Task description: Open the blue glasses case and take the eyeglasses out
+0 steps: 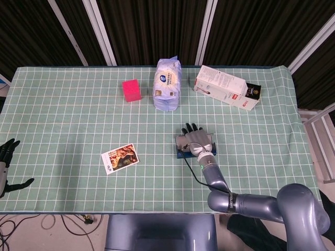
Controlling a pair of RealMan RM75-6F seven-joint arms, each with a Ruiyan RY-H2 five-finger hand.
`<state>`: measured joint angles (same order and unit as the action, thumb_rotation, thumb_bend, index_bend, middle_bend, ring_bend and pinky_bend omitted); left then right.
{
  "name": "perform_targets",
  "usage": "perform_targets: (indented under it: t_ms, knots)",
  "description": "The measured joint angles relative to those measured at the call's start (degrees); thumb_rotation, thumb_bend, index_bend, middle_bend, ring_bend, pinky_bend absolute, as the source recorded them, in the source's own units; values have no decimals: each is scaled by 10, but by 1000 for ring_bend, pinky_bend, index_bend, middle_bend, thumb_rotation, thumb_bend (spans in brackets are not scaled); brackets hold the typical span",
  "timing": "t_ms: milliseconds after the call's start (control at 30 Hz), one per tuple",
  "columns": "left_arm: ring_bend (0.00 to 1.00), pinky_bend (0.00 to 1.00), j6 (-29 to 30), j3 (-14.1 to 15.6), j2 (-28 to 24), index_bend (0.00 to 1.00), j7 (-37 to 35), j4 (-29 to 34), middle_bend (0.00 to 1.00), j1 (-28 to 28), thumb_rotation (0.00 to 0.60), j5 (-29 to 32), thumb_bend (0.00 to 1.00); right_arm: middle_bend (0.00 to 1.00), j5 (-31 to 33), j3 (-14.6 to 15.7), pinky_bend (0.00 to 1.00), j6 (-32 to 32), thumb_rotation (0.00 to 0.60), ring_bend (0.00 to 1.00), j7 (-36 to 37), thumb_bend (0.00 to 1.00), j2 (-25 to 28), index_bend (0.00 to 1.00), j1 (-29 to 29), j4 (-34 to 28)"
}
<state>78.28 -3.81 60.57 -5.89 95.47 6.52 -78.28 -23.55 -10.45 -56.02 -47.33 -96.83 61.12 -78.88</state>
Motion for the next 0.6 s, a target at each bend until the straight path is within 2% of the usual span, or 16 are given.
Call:
perform_targets:
  t_ms: [133, 300, 400, 500, 567, 600]
  knots:
    - [0, 0, 1, 0, 0, 0, 0, 1, 0, 0, 600, -1, 0, 0, 17, -17, 235, 4, 600, 0, -14, 693, -12, 107, 18, 27]
    - [0, 0, 1, 0, -1, 0, -3, -1, 0, 0, 600, -1, 0, 0, 13, -26, 235, -6, 600, 0, -16, 594, -3, 92, 21, 8]
    - [0, 0, 1, 0, -1, 0, -5, -1, 0, 0, 600, -2, 0, 3, 3, -29, 235, -20, 600, 7, -13, 534, 14, 84, 15, -31]
    - [0, 0, 2, -1, -1, 0, -5, -2, 0, 0, 600, -3, 0, 48, -10, -30, 253, -42, 600, 59, -10, 508, 38, 83, 7, -90]
    - [0, 0, 3, 0, 0, 0, -4, -3, 0, -1, 600, -4, 0, 125, -21, -29, 319, -60, 600, 139, -10, 504, 59, 83, 0, -140]
    - [0, 0, 4, 0, 0, 0, -4, -3, 0, -1, 600, -5, 0, 191, -25, -29, 383, -68, 600, 215, -10, 504, 68, 83, -3, -163]
